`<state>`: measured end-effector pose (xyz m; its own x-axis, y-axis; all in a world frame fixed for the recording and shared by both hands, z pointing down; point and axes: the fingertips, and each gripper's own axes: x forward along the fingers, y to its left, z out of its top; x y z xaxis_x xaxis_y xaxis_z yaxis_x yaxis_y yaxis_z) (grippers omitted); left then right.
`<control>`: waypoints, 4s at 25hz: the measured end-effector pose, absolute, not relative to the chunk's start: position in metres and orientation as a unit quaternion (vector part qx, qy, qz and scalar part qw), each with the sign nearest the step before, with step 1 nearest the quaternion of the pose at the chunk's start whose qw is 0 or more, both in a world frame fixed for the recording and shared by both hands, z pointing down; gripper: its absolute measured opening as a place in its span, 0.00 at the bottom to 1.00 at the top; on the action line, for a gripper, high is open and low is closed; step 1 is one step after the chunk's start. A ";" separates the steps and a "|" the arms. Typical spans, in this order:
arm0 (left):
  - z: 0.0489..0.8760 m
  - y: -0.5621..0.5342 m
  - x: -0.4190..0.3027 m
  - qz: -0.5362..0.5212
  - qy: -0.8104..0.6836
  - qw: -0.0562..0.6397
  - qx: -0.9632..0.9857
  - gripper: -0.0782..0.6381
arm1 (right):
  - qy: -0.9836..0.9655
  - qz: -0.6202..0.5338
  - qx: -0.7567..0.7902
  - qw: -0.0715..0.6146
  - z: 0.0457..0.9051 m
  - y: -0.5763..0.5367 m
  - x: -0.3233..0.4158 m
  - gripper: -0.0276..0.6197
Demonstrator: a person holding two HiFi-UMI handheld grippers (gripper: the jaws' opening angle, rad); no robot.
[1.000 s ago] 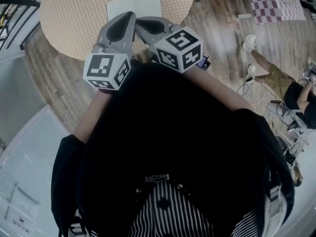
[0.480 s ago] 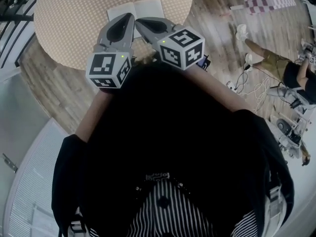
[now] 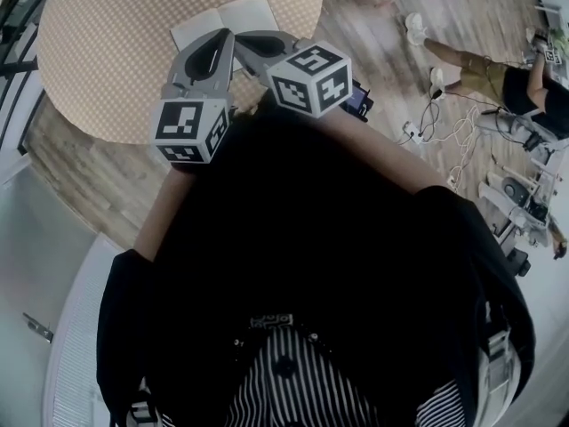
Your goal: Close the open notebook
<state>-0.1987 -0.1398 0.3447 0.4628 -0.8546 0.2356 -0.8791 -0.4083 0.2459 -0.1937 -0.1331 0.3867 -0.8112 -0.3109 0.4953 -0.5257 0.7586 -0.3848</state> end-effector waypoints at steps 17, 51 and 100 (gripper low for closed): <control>0.376 -0.211 -0.232 0.090 -0.551 0.212 0.802 0.09 | -0.914 0.301 0.187 0.199 0.405 -0.218 -0.224 0.04; 0.555 -0.294 -0.161 0.172 -0.511 0.356 0.763 0.09 | -0.835 0.334 0.305 0.313 0.588 -0.306 -0.106 0.05; 0.703 -0.240 -0.166 0.263 -0.384 0.463 0.754 0.10 | -0.738 0.475 0.237 0.417 0.705 -0.248 -0.083 0.37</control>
<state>-0.1662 -0.2396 0.7027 0.5671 -0.3353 0.7523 -0.8226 -0.2761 0.4971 -0.0827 -0.2484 0.7055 -0.5400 0.0467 0.8404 -0.7453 0.4374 -0.5032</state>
